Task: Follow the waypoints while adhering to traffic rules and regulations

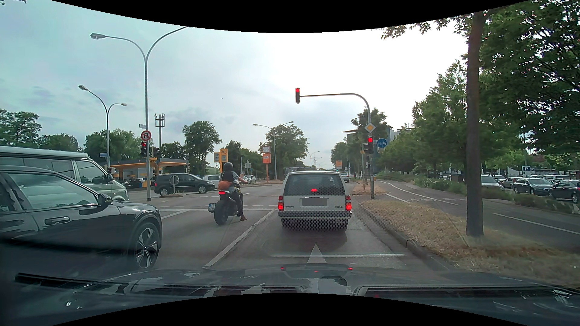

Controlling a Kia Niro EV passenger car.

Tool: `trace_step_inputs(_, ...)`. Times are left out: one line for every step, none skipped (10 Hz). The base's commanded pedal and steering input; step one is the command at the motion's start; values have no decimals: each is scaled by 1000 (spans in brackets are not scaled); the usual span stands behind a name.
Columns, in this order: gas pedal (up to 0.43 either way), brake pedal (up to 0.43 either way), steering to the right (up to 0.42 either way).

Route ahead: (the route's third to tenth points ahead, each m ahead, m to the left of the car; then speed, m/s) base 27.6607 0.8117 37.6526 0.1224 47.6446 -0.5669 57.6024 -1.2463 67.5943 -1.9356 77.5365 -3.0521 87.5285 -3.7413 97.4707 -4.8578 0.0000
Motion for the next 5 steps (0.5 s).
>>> trace_step_inputs(0, 0, 11)
trace_step_inputs(0, 0, 11)
trace_step_inputs(0, 0, 11)
trace_step_inputs(0, 0, 11)
trace_step_inputs(0, 0, 11)
